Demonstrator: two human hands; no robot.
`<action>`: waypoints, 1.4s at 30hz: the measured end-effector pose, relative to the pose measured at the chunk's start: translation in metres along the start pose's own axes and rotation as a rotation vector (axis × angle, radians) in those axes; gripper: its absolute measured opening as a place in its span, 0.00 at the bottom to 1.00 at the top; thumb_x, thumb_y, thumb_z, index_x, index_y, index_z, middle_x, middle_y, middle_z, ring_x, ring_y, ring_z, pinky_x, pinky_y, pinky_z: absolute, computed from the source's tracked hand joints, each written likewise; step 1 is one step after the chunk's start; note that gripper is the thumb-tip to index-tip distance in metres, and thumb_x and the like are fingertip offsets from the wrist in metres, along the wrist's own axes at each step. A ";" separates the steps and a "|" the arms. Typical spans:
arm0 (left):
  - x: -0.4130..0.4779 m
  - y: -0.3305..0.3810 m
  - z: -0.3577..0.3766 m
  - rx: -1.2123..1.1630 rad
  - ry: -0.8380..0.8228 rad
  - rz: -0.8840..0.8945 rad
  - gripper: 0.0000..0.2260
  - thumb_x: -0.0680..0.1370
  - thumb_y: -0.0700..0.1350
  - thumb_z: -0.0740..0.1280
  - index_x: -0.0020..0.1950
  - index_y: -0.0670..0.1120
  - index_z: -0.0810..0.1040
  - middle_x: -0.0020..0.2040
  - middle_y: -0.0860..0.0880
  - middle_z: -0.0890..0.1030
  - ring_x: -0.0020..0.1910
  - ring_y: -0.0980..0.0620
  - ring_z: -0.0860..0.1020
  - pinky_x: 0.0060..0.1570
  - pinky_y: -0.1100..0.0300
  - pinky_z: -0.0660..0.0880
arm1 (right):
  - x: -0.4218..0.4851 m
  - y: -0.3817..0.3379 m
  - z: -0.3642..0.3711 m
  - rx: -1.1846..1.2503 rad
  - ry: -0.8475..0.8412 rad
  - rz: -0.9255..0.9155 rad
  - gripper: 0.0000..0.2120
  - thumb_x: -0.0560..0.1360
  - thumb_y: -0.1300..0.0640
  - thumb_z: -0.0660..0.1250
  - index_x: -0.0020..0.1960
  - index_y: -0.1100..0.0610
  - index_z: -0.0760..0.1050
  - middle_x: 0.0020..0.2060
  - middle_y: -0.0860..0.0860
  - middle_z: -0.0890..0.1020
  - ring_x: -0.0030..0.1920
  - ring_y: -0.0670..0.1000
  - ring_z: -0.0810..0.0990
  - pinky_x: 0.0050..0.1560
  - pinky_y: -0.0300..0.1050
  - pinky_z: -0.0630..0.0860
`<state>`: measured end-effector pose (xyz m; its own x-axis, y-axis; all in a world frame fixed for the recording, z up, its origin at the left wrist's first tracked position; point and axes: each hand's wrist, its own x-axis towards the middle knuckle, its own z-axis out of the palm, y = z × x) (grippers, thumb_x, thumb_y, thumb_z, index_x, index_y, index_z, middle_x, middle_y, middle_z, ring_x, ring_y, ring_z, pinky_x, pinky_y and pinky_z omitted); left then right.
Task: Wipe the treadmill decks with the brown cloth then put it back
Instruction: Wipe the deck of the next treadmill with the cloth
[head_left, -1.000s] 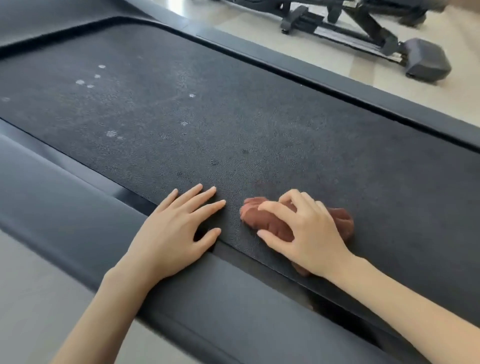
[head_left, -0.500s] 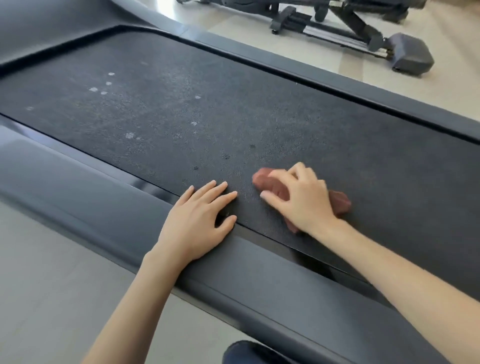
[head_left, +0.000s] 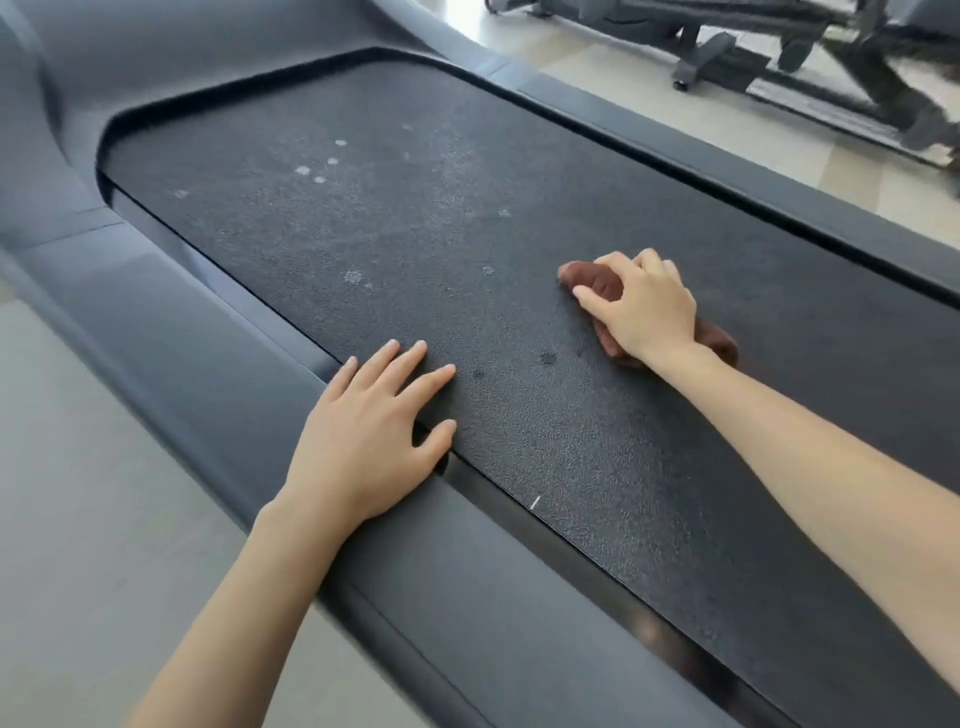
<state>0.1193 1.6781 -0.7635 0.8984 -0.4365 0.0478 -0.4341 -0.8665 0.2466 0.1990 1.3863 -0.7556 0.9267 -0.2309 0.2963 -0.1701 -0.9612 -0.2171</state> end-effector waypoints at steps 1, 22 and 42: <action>0.000 0.000 0.000 0.003 0.004 -0.003 0.24 0.77 0.61 0.52 0.74 0.62 0.58 0.77 0.56 0.55 0.76 0.55 0.49 0.74 0.54 0.45 | 0.019 -0.004 0.006 -0.003 -0.013 0.011 0.20 0.74 0.38 0.63 0.61 0.47 0.73 0.54 0.55 0.74 0.60 0.59 0.70 0.55 0.54 0.70; -0.001 0.005 -0.011 0.071 -0.023 -0.151 0.32 0.72 0.65 0.45 0.75 0.56 0.59 0.76 0.58 0.56 0.75 0.58 0.51 0.74 0.57 0.46 | -0.014 -0.074 0.008 0.198 -0.113 -0.566 0.19 0.69 0.37 0.65 0.55 0.46 0.77 0.45 0.50 0.75 0.50 0.53 0.75 0.46 0.47 0.73; -0.018 0.003 -0.017 0.132 -0.109 -0.203 0.31 0.73 0.65 0.40 0.75 0.60 0.51 0.76 0.61 0.50 0.75 0.60 0.46 0.74 0.57 0.42 | -0.094 -0.012 -0.029 0.321 -0.185 -0.908 0.15 0.67 0.39 0.65 0.46 0.47 0.79 0.39 0.49 0.76 0.40 0.53 0.76 0.38 0.47 0.74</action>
<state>0.1032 1.6875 -0.7474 0.9586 -0.2682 -0.0956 -0.2573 -0.9598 0.1120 0.1040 1.4148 -0.7535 0.7025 0.6296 0.3318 0.7074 -0.6685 -0.2295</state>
